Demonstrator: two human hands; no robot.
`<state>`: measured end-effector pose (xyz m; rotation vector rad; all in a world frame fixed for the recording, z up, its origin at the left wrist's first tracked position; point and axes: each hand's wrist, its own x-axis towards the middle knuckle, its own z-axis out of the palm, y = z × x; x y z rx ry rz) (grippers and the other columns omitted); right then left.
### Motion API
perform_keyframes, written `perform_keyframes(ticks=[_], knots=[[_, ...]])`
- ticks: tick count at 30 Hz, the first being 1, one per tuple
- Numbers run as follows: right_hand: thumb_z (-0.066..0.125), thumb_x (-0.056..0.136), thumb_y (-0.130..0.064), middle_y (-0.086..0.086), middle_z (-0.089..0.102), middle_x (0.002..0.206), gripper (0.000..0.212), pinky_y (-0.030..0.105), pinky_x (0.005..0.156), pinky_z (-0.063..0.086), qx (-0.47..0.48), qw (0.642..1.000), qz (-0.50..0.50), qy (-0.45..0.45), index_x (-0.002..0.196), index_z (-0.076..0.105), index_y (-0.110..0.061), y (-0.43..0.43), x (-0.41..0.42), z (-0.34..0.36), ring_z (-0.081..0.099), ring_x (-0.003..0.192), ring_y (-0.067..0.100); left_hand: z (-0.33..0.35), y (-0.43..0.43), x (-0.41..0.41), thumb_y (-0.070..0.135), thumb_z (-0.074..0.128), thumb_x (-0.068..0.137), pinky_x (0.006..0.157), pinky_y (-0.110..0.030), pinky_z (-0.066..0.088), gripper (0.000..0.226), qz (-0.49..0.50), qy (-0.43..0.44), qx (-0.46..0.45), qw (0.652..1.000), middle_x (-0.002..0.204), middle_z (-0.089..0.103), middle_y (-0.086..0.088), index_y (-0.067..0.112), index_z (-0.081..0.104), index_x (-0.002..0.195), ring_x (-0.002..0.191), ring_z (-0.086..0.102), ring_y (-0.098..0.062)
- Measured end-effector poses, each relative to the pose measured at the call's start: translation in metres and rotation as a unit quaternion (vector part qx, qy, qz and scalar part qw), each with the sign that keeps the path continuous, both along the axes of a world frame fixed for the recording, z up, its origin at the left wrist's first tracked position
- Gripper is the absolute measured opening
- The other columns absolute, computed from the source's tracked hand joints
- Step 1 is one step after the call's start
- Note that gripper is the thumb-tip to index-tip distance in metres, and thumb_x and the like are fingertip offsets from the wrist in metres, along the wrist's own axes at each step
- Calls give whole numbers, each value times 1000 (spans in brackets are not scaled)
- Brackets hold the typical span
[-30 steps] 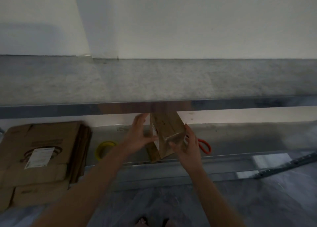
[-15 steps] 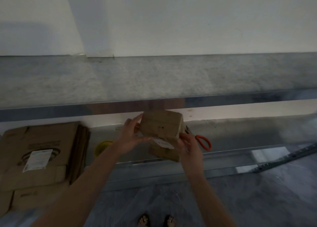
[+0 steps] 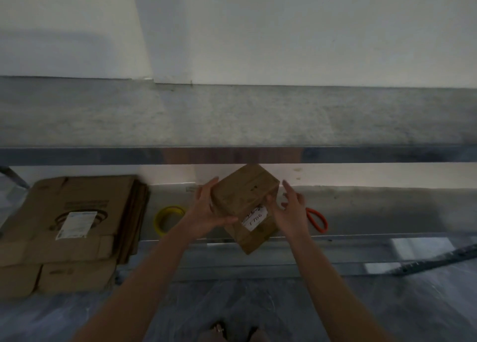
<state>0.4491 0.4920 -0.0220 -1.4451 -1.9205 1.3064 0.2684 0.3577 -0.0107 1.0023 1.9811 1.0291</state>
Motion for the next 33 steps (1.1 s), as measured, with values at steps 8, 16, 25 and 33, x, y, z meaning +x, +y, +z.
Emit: perform_keyframes(ticks=[8,16,25,33], knots=[[76,73,-53,-26,58,121,80,19,92,50,-63,982,100,145,140,36,-37,-42,-3,-9,58,111,-6,-28,-11,56,36,84,69,91,-36,55,82,85,-32,124,988,128,57,12,42,36,136,112,60,-6],[70,90,-28,-15,58,117,49,33,91,57,97,982,158,38,131,44,-34,-17,-3,-6,62,104,6,-26,0,43,22,65,90,90,-12,48,67,92,64,105,988,120,49,22,61,30,131,102,57,6],[66,92,-34,-17,50,129,63,16,98,43,152,972,180,22,146,35,-34,-25,-1,-3,49,108,-7,-13,-6,25,25,59,94,102,-44,47,66,22,39,65,997,142,46,5,47,23,144,124,52,-16],[49,95,-39,0,37,154,53,40,115,23,472,836,276,-44,146,40,-25,-91,1,6,28,145,21,-15,-72,-15,37,53,92,110,-40,33,58,-15,341,13,940,147,42,-7,19,39,145,136,39,-27]])
